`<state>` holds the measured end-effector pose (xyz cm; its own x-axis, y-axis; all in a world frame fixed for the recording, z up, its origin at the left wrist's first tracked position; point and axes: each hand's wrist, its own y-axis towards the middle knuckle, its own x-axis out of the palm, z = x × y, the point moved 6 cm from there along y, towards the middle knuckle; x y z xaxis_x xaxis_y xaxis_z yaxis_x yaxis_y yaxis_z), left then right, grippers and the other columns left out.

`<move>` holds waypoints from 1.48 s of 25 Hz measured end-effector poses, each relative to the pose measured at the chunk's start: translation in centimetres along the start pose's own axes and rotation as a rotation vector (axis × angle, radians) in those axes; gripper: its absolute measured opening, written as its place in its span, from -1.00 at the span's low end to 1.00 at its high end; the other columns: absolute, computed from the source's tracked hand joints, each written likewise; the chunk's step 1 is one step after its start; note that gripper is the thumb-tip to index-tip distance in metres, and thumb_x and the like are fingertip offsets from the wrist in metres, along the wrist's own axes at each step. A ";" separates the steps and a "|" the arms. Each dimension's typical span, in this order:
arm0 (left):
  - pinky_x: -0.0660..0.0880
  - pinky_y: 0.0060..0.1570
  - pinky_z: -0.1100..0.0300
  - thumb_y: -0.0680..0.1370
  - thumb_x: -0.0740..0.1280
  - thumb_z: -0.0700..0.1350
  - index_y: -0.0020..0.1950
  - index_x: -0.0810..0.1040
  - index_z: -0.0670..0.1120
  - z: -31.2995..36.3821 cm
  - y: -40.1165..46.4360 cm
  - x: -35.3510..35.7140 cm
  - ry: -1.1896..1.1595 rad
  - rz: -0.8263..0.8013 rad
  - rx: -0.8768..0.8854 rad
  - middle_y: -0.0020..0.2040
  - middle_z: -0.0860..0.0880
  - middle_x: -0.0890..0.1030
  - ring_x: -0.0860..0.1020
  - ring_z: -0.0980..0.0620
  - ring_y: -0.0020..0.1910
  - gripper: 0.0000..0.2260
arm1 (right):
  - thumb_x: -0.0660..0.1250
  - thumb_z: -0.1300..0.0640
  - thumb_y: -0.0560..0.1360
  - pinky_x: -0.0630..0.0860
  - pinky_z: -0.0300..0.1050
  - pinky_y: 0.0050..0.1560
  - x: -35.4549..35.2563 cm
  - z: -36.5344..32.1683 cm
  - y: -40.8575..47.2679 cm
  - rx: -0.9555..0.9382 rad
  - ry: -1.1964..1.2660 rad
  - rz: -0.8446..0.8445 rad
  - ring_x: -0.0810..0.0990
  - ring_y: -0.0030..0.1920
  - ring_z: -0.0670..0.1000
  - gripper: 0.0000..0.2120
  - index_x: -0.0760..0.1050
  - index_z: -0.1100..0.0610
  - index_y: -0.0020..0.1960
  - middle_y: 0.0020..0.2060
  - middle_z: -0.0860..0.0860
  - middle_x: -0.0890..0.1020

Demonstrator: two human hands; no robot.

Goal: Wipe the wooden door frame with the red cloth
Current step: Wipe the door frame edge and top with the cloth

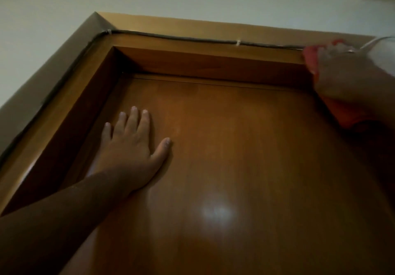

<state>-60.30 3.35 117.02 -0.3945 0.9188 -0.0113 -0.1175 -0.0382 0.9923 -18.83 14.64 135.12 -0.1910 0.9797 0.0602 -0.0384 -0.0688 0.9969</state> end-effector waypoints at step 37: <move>-0.27 0.48 -0.31 0.62 0.08 0.27 0.66 -0.05 -0.13 20.4 -40.3 0.4 -0.168 -0.287 0.530 0.65 -0.25 -0.03 -0.10 -0.25 0.61 -0.24 | 0.08 -0.14 0.63 0.52 0.43 0.10 -1.6 2.5 -69.0 0.187 0.068 -0.552 0.41 0.35 0.46 -0.38 0.13 0.27 0.50 0.45 0.33 0.20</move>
<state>-37.19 13.29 79.54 -0.2609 0.9143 -0.3099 0.2873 0.3801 0.8792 -13.43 18.28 66.35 -0.2548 0.8465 -0.4674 0.0221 0.4883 0.8724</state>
